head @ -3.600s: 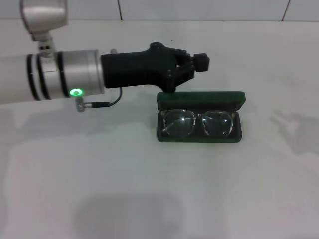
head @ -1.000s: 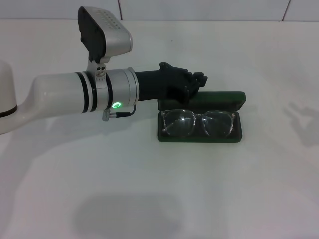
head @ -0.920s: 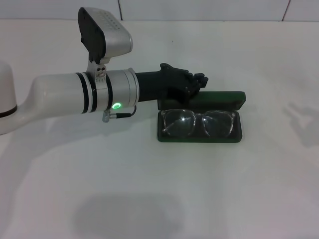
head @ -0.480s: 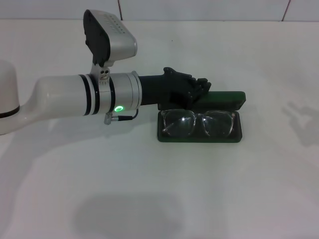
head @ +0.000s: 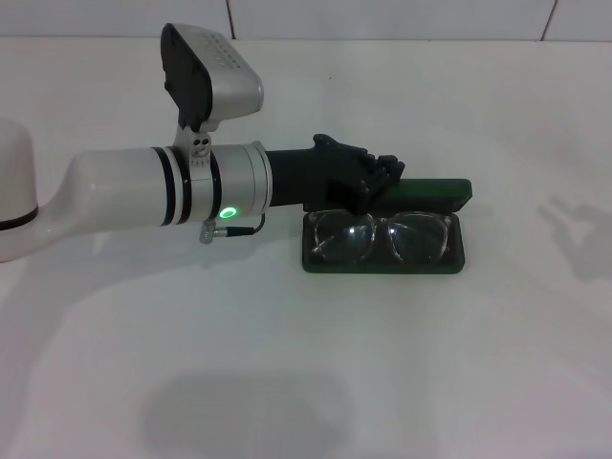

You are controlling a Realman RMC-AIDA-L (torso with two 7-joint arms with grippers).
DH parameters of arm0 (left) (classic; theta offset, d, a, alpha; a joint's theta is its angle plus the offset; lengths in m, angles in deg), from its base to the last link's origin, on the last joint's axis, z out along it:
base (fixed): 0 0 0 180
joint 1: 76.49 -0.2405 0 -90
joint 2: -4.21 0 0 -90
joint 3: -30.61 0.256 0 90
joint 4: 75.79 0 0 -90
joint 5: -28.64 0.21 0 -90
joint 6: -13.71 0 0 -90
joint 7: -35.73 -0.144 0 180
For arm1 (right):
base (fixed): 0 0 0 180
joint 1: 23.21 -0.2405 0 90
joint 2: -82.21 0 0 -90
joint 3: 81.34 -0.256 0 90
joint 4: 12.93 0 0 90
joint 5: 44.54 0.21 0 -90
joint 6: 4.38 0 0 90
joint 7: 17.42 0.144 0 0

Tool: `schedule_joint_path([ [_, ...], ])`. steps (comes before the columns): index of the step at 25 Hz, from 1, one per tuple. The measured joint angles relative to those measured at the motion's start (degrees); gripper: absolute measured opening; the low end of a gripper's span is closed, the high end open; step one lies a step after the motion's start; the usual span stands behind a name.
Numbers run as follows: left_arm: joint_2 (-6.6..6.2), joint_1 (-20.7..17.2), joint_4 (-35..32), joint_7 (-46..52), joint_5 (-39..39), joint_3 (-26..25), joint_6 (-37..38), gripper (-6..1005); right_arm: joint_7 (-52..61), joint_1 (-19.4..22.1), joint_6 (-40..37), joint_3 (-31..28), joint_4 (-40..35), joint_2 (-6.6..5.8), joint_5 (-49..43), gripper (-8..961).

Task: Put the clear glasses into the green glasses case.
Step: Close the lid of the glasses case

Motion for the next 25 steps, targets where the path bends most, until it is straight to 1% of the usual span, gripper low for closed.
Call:
schedule_joint_path([
  [5, -0.21, 0.3, 0.1, 1.5, 0.4, 3.4, 0.0, 85, 0.0, -0.1, 0.0, 0.0, 0.2, 0.00, 0.0, 165],
  [13, -0.25, -0.6, 0.0, 1.5, 0.5, 4.2, 0.7, 83, 0.0, -0.1, -0.3, 0.0, 0.3, -0.01, 0.0, 166],
  [25, -0.27, -2.8, -0.7, 1.4, 0.5, 6.1, 5.7, 99, 0.0, -0.1, -0.6, 0.0, 0.3, -0.01, 0.0, 166],
])
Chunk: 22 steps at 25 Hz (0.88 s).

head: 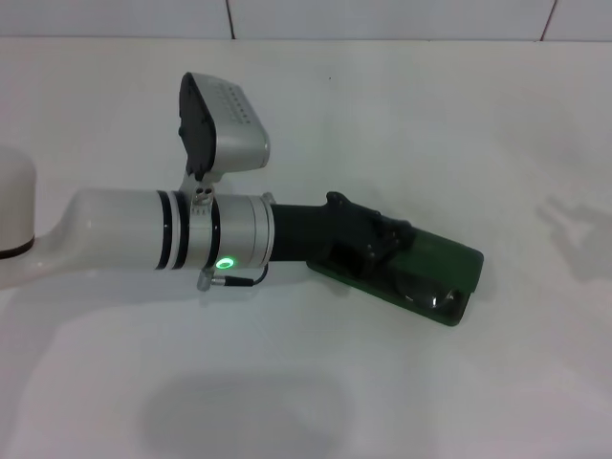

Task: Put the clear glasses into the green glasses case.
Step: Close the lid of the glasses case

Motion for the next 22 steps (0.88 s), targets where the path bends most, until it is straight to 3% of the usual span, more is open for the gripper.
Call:
schedule_joint_path([
  [7, -0.05, -2.5, -1.6, -0.6, 0.0, 0.1, 1.4, 109, 0.0, 0.0, -0.6, -0.3, 0.0, -0.07, 0.0, 165],
  [22, -0.06, -3.7, -1.3, -0.9, 0.0, 0.4, 1.5, 130, 0.0, -0.2, -0.7, 0.0, 0.0, -0.09, 0.1, 166],
])
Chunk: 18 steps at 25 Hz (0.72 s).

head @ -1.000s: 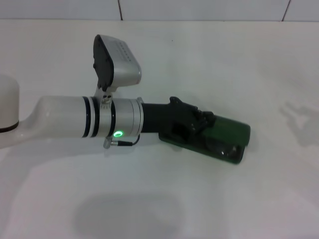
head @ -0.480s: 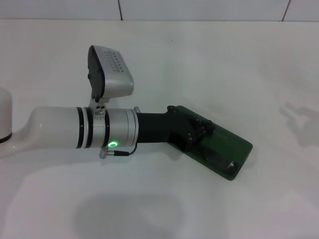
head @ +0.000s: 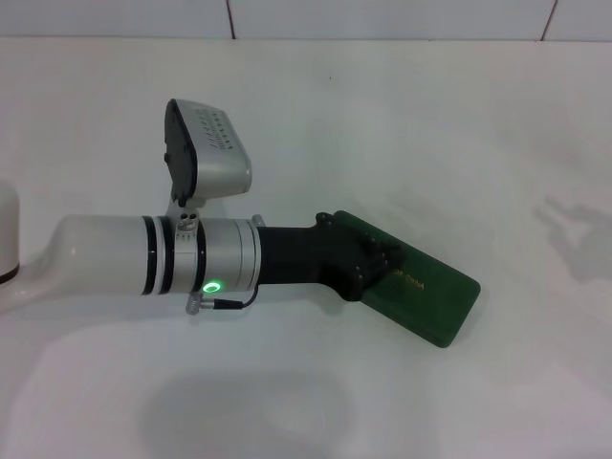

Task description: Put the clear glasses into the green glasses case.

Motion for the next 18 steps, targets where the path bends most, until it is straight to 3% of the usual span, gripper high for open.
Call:
schedule_joint_path([
  [7, -0.16, -1.1, -3.3, -0.2, 0.0, 0.2, 2.2, 140, 0.0, 0.0, -0.6, 0.0, 0.0, -0.09, 0.0, 165],
  [12, -1.35, -3.6, -9.5, 1.1, -0.1, -0.9, 8.2, 147, 0.8, -0.4, -1.8, 0.2, -0.3, -0.40, -2.4, 166],
  [15, -3.53, -6.6, -14.2, 5.0, 0.0, -6.7, 18.2, 151, 1.5, -1.7, -3.6, 0.5, -0.3, -0.55, -5.9, 166],
  [16, -3.53, -6.6, -14.2, 5.0, 0.0, -6.7, 18.2, 152, 1.6, -2.1, -4.3, 0.7, -0.3, -0.52, -6.9, 166],
  [17, -4.40, -8.8, -14.6, 2.2, 0.0, -11.8, 27.0, 154, 1.9, -2.9, -5.3, 1.5, -0.1, -0.20, -8.5, 167],
  [18, -4.51, -9.5, -14.6, 1.2, 0.0, -12.9, 29.0, 155, 1.9, -2.9, -5.3, 1.5, -0.1, -0.20, -8.5, 167],
])
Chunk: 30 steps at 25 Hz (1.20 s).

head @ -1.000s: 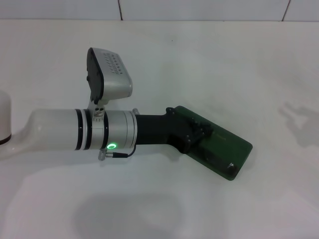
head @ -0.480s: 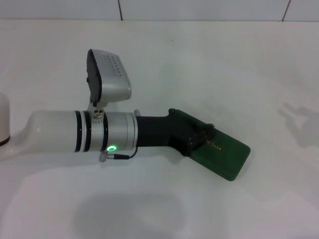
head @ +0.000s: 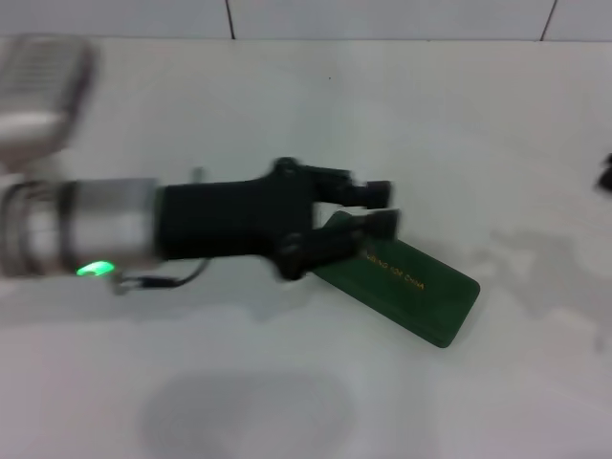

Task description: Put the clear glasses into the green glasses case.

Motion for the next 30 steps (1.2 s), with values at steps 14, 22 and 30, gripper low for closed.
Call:
schedule_joint_path([
  [14, -2.60, -6.2, -0.3, 2.8, 7.5, -10.9, 12.9, 704, 5.6, -12.6, -0.7, 18.1, 6.1, 1.49, -1.9, 573],
  [22, -2.92, -6.8, -0.6, 2.9, 13.8, -15.3, 13.2, 832, 10.5, -12.9, -1.3, 21.0, 3.0, 1.02, -2.2, 707],
  [30, -4.04, -6.5, -0.7, 3.8, 13.9, -15.3, 14.5, 832, 12.7, -12.5, -1.0, 23.7, 1.8, 0.89, -2.2, 708],
])
